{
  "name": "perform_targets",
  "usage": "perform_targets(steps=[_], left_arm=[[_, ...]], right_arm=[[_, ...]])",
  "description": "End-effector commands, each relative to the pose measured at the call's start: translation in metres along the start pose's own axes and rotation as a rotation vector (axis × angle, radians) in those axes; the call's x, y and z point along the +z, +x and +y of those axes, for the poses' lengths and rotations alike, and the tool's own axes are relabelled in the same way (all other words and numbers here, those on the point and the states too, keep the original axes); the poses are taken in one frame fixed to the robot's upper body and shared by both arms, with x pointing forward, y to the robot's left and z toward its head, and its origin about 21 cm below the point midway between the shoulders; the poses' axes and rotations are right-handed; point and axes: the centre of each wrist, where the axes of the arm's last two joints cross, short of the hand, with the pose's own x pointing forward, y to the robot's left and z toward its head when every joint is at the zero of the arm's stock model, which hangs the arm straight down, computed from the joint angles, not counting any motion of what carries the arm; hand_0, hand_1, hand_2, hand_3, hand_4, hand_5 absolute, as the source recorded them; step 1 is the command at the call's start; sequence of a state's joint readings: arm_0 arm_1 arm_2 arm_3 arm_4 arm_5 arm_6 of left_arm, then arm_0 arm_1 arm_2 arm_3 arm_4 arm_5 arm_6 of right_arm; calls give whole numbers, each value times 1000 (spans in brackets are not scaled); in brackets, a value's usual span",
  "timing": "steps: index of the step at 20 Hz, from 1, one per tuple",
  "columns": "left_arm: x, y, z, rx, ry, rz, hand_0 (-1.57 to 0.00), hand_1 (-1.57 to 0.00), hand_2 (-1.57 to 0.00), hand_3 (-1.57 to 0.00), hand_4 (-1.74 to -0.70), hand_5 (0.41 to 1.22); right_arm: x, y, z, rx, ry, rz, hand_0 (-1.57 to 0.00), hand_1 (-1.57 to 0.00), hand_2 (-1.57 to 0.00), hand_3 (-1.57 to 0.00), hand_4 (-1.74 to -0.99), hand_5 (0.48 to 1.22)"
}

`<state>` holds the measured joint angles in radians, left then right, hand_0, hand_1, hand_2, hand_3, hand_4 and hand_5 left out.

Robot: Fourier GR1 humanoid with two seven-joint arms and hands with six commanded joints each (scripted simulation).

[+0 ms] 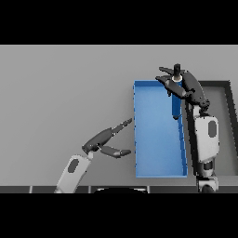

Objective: Pick up the blue pipe and place it into the blue bin.

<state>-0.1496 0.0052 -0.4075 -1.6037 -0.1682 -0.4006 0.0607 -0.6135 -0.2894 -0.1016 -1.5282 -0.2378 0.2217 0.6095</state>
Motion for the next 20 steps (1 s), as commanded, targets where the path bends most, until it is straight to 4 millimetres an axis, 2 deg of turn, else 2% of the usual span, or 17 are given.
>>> perform_targets(steps=[1,7,8,9,11,12,13,14,16,17,19,20], left_arm=[[-2,2,1,-7,7,3,1,1,1,1,-927,464],[-4,-1,2,-28,16,18,1,1,1,1,-923,476],[-4,1,1,-24,15,8,1,1,1,1,-923,478],[-6,2,4,-31,17,14,1,1,1,1,-922,480],[-6,0,3,-32,20,19,1,1,1,1,-920,484],[-4,-2,5,-35,20,15,1,1,1,1,-919,486],[-3,-2,4,-32,15,16,1,1,1,1,-918,489],[-4,-2,5,-35,14,15,1,1,1,1,-920,491],[-5,-1,7,-36,15,9,1,1,1,1,-921,493],[-3,-2,5,-30,14,10,1,1,1,1,-920,493],[-3,-1,4,-25,11,8,1,1,1,1,-925,494],[-3,0,4,-25,16,4,1,1,1,1,-926,494]], right_arm=[[2,-12,-1,-6,-31,43,-1571,-1571,-1571,-1571,-1500,1221],[9,-60,-1,-52,-87,260,-1571,-1571,-1571,-1571,-1497,1221],[10,-65,0,-55,-90,293,-1571,-1571,-1571,-1257,-1546,1221],[9,-72,2,-73,-82,334,-1571,-1571,-1571,-1005,-1585,1221],[13,-81,6,-95,-91,411,-1571,-1571,-1571,-643,-1641,1221],[13,-80,5,-102,-99,442,-1571,-1571,-1571,-514,-1661,1221],[11,-82,7,-121,-102,481,-1571,-1571,-1571,-411,-1677,1171],[12,-83,11,-134,-113,518,-1571,-1571,-1518,-455,-1626,1161],[11,-82,10,-155,-132,567,-1084,-1025,-987,-291,-1469,1148],[11,-81,10,-155,-148,586,-867,-820,-789,-232,-1405,1137],[12,-80,10,-110,-131,599,-554,-525,-505,-148,-1339,1108],[11,-77,11,-30,-100,595,-443,-419,-404,-118,-1307,1068]])
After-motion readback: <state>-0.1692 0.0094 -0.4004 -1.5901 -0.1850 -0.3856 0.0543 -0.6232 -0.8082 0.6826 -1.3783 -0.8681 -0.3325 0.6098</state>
